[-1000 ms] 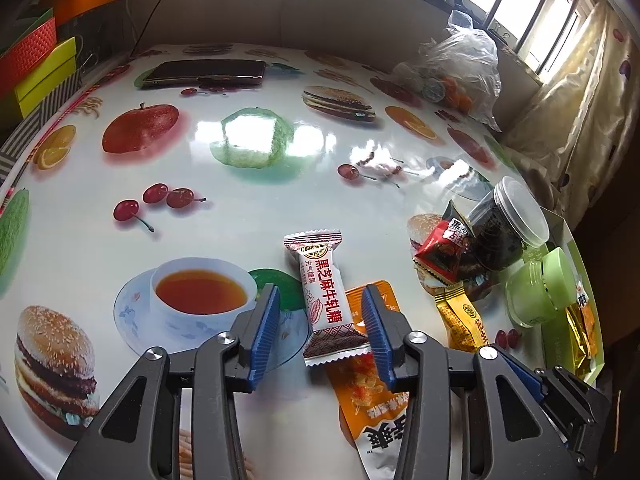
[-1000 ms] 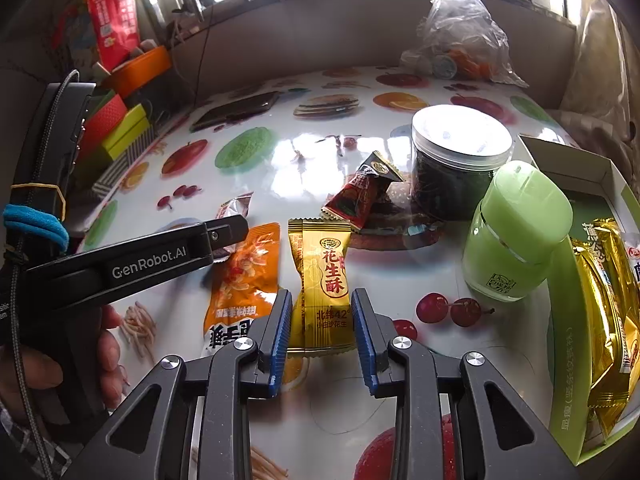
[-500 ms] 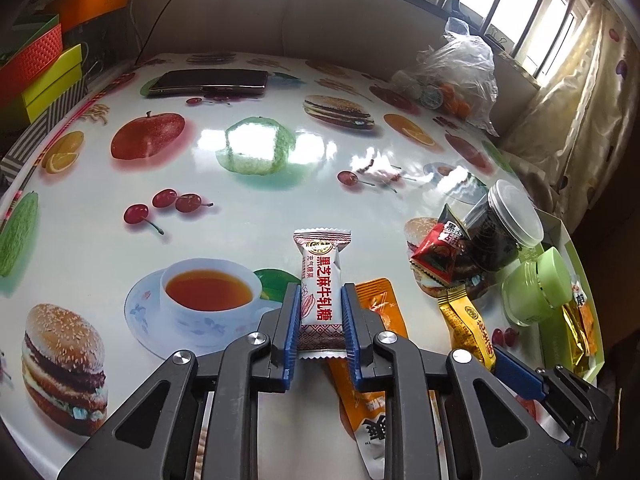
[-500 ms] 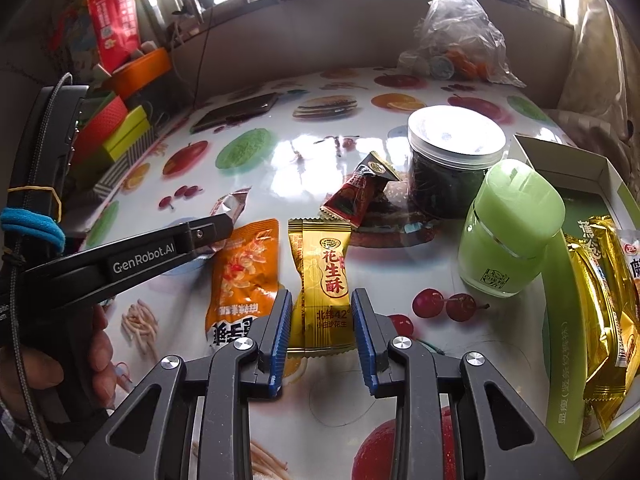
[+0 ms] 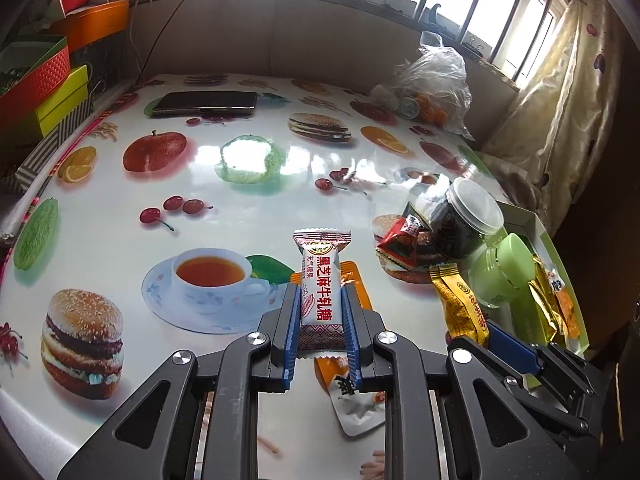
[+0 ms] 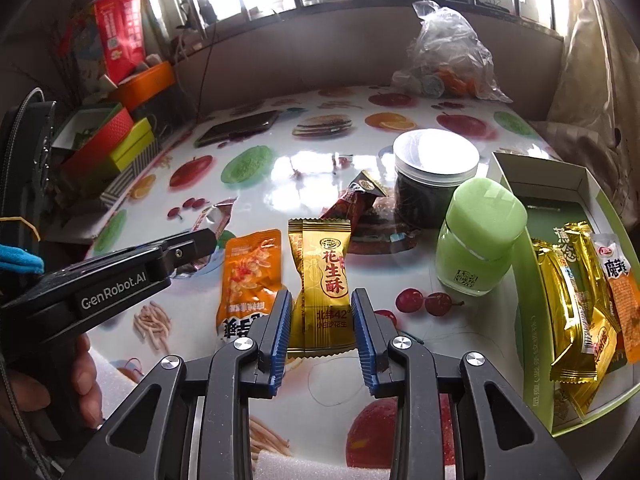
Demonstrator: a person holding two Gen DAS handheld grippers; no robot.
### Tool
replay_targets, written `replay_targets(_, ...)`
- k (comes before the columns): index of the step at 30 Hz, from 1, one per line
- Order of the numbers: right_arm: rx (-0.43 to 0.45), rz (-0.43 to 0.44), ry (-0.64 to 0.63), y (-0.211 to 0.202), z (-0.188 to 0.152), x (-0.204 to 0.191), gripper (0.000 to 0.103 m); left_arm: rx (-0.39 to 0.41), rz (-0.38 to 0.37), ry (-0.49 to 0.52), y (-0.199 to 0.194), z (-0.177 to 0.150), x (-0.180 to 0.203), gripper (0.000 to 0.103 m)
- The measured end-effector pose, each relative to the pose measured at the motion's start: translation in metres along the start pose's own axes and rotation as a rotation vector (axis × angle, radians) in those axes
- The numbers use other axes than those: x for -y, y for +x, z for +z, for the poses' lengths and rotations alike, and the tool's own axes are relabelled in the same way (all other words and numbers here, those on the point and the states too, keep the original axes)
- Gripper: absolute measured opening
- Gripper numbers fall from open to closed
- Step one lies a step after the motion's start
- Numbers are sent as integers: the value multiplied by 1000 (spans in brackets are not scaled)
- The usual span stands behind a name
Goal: Organize snacks
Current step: 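Carry both held candies over the green box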
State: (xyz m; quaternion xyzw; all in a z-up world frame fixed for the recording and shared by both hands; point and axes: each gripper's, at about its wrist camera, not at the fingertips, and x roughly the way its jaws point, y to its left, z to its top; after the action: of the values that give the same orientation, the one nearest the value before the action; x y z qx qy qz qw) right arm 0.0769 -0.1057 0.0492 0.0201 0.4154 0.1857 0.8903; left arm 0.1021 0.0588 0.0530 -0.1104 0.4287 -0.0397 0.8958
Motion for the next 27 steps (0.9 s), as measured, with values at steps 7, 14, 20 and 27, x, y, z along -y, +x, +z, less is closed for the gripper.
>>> replay_targets(7,35,-14,15,-21,-1,8,29,14,-24,44,-17,-6,19,21)
replay_targets(14,72,-45,51,-44,-2,26,29,37,-58,86,-33,-9,41,21)
replay_targets(20,93,-80,86,-60,-5,45,29,41,-76,117,-36,-11,62,21)
replay_targets(27,116,-111,120,-74,-6,67,29,38,-97,156,-36,-13,86,21)
